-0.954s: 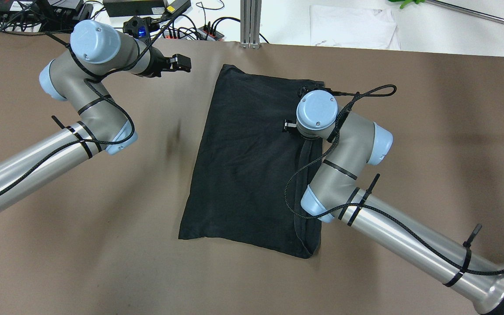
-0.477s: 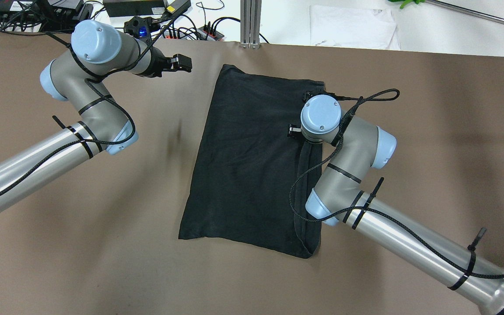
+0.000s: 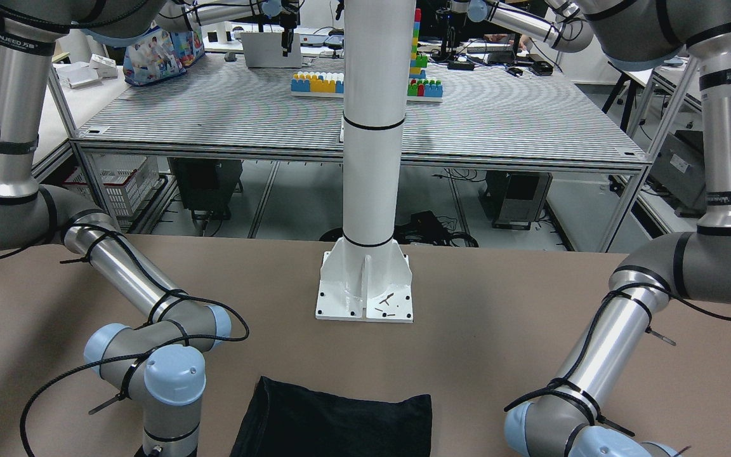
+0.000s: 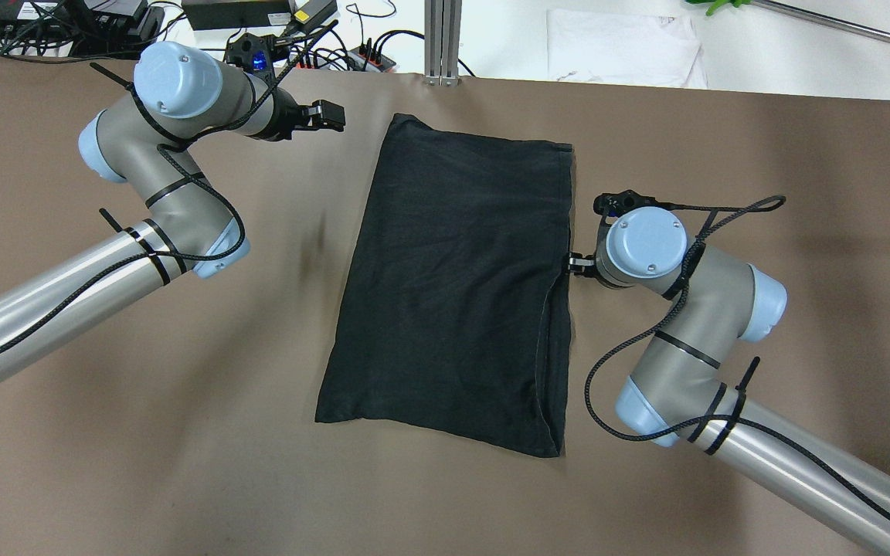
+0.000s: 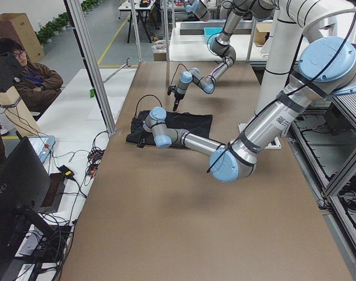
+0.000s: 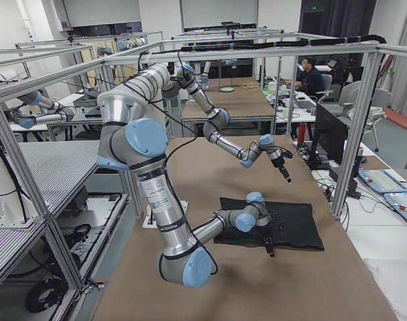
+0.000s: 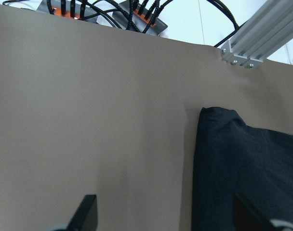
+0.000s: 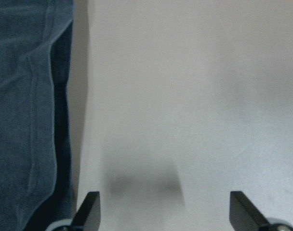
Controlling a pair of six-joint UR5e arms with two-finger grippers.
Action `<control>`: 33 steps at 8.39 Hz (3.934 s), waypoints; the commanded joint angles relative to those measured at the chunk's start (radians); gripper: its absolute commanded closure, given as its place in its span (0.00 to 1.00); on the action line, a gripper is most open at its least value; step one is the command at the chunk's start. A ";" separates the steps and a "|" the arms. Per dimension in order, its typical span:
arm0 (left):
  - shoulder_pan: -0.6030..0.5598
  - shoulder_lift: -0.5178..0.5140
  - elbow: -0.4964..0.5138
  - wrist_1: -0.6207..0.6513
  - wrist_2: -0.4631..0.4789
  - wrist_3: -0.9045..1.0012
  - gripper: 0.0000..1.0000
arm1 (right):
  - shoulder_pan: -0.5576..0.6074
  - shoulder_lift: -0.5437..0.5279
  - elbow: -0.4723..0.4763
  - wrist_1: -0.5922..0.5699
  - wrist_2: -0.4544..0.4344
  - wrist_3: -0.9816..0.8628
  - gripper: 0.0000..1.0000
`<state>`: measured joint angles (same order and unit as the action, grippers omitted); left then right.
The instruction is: Fold clothes
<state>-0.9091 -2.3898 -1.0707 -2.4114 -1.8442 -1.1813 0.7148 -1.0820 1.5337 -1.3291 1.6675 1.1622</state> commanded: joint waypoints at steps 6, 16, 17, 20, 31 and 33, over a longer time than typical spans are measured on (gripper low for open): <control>0.007 0.001 -0.003 -0.002 0.011 -0.001 0.00 | -0.091 0.057 0.217 0.040 0.063 0.161 0.06; 0.007 0.000 -0.002 -0.002 0.014 -0.006 0.00 | -0.141 -0.030 0.034 0.335 0.104 0.212 0.06; 0.009 0.000 -0.002 -0.002 0.014 -0.006 0.00 | -0.143 -0.082 0.067 0.340 0.104 0.212 0.06; 0.009 0.000 -0.002 -0.003 0.014 -0.006 0.00 | -0.141 -0.156 0.180 0.331 0.104 0.214 0.06; 0.032 0.004 -0.005 -0.005 0.048 -0.009 0.00 | -0.331 -0.277 0.323 0.412 -0.058 0.676 0.06; 0.032 0.006 -0.003 -0.006 0.049 -0.009 0.00 | -0.336 -0.253 0.295 0.404 -0.058 0.671 0.06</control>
<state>-0.8776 -2.3847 -1.0752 -2.4170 -1.7963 -1.1904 0.3869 -1.3557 1.8518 -0.9177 1.6119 1.8367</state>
